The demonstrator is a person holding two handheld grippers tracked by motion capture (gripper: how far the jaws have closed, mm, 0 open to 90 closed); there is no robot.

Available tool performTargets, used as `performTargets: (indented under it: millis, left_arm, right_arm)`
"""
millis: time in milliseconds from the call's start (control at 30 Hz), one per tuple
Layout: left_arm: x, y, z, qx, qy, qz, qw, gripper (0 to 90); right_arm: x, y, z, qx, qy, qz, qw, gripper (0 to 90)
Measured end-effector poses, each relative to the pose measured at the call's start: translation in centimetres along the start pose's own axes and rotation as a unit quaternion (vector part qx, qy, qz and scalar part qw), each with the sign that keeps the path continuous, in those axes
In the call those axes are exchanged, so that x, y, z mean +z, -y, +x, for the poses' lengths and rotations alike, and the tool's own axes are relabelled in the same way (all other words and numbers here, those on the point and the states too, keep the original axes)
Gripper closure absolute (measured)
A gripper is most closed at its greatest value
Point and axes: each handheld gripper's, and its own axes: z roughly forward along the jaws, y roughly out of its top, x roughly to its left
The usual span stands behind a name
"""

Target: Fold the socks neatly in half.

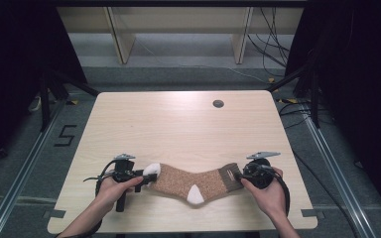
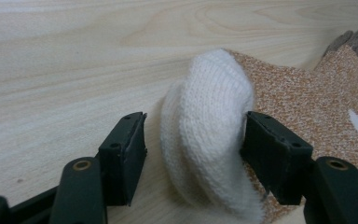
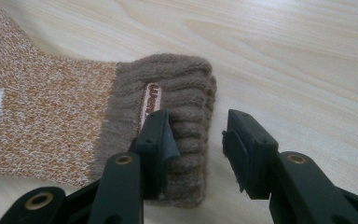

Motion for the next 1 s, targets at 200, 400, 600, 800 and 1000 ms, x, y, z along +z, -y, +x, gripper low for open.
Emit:
performTargets:
  millis: [200,400,600,800,1000]
  left_arm:
    - [0.4,0.0,-0.3,0.009,0.008,0.006,0.9999,46.7]
    - [0.4,0.0,-0.4,0.009,0.008,0.009,0.9999,56.6]
    - [0.0,-0.1,-0.6,0.025,0.007,-0.004,0.9996,68.3]
    - [-0.5,-0.6,-0.8,0.03,0.013,-0.014,0.9994,70.3]
    - [-1.5,-1.9,-1.4,0.025,0.021,-0.03,0.999,70.6]
  right_arm:
    - [0.3,0.1,0.1,0.005,0.002,0.002,1.0,59.8]
    - [0.6,0.1,0.2,-0.007,0.006,-0.002,1.0,61.0]
    - [1.0,-0.1,0.1,-0.02,-0.008,0.02,0.9996,65.0]
    - [1.1,-0.1,0.2,-0.018,-0.011,0.019,0.9996,69.9]
    - [1.0,-0.3,0.3,-0.021,-0.01,0.031,0.9993,72.4]
